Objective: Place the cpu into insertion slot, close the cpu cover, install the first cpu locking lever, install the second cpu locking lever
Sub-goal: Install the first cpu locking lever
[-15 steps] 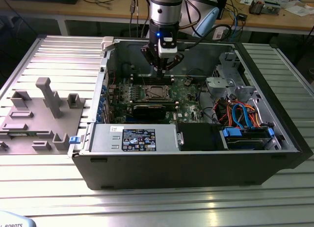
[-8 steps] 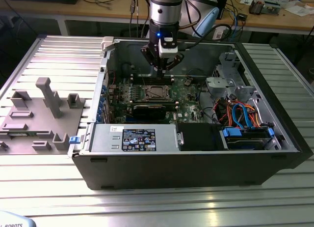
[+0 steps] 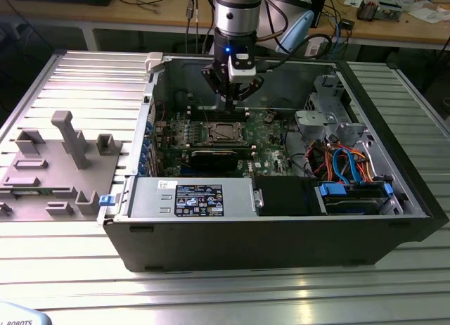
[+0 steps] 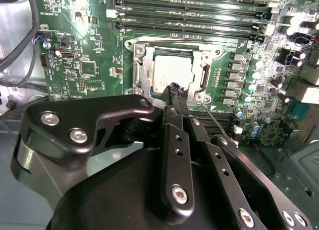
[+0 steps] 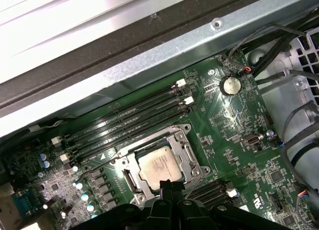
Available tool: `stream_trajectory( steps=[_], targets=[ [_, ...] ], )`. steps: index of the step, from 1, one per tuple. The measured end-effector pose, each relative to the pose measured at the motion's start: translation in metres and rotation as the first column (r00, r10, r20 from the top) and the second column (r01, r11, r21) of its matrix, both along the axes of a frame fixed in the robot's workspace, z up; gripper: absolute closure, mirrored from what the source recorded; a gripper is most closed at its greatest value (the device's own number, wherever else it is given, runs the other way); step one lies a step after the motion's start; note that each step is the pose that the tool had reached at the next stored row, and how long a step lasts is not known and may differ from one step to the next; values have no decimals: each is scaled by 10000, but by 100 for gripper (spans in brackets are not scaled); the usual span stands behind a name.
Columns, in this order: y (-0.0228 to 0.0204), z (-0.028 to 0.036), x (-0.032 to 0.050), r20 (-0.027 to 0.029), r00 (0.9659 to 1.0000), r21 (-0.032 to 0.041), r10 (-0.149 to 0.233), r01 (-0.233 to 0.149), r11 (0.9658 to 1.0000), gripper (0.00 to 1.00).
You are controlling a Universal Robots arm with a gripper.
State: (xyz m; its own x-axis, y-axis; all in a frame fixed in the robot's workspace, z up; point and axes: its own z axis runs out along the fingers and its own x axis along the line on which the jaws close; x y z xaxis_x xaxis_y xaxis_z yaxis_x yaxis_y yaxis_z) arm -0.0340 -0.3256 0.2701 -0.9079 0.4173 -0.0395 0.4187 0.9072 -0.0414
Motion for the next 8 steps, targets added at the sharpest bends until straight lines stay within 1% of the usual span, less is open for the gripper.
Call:
stream_trajectory(
  steps=[8],
  targets=[
    [0,0,0,0,9998,0,206,-206,9998,89]
  ],
)
